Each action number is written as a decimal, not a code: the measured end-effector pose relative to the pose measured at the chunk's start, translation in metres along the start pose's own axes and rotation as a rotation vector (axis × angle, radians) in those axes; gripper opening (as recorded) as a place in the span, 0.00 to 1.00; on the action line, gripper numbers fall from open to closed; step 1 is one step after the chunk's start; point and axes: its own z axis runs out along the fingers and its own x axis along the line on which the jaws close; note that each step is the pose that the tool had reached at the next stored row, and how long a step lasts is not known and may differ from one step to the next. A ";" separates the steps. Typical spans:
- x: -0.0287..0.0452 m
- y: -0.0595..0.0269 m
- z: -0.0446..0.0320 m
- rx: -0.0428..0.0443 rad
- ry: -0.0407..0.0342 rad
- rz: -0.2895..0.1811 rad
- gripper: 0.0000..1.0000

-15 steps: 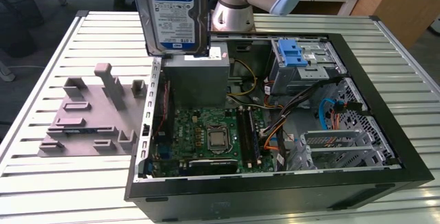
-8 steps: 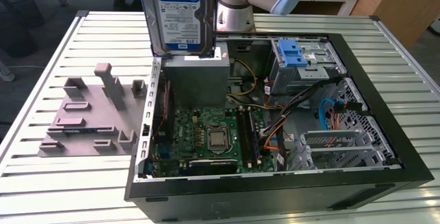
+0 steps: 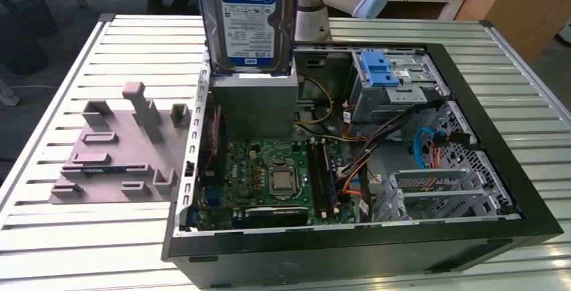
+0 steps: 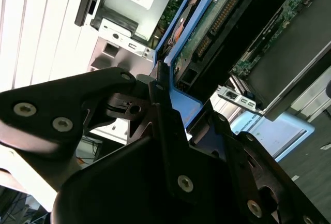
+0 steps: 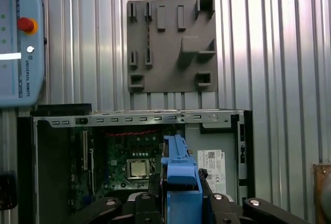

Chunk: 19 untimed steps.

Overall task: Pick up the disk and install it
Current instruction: 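Pick up the disk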

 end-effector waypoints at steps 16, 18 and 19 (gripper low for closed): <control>0.0007 -0.0286 -0.0007 0.0000 0.0000 0.000 0.37; 0.0007 -0.0326 -0.0008 0.0000 0.0000 0.000 0.37; 0.0007 -0.0345 -0.0009 0.0000 0.0000 0.000 0.37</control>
